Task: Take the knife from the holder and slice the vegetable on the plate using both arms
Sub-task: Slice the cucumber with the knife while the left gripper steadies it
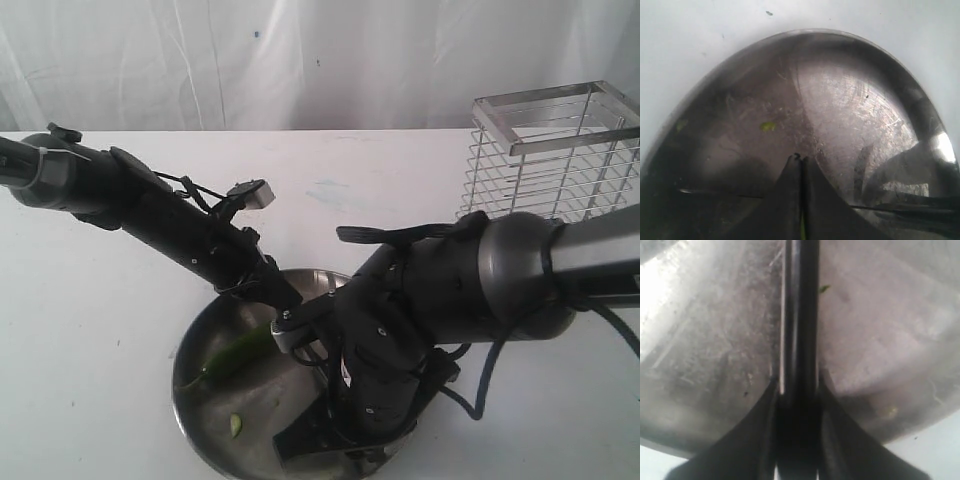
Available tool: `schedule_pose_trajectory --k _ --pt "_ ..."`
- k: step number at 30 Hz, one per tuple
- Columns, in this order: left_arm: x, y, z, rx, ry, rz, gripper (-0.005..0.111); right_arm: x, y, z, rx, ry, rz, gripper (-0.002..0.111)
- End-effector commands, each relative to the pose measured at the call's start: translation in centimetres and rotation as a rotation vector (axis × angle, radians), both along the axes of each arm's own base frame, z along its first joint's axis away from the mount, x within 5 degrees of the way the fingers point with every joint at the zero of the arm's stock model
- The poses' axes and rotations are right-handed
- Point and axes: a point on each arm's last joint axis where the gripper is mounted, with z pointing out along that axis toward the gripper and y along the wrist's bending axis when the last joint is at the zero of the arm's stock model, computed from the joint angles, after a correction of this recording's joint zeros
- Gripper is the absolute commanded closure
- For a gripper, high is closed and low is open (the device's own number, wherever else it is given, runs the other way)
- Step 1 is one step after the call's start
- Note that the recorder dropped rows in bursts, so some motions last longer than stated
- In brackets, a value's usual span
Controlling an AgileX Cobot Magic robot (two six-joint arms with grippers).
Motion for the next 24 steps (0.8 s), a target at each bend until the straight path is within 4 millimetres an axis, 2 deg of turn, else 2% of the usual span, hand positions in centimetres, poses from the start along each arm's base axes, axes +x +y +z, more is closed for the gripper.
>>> schedule_pose_trajectory --k 1,9,15,18,24 --pt "-0.8 0.1 -1.5 0.049 0.031 -0.052 0.107 1.0 -0.5 -1.6 -0.023 0.016 -0.004 0.108" --pt "-0.7 0.1 -1.5 0.056 0.021 -0.046 0.107 1.9 -0.9 -2.4 -0.053 0.039 -0.013 0.108" --pt "-0.5 -0.1 -1.0 0.029 0.018 -0.017 0.107 2.4 -0.3 -2.4 0.009 -0.019 0.023 0.108" --pt "-0.2 0.0 0.1 0.02 -0.02 0.01 0.107 2.3 -0.5 -2.4 -0.012 0.001 0.02 0.108" --pt "-0.1 0.3 4.3 -0.018 -0.126 0.054 0.107 1.6 -1.3 -2.4 -0.094 0.074 0.011 0.108"
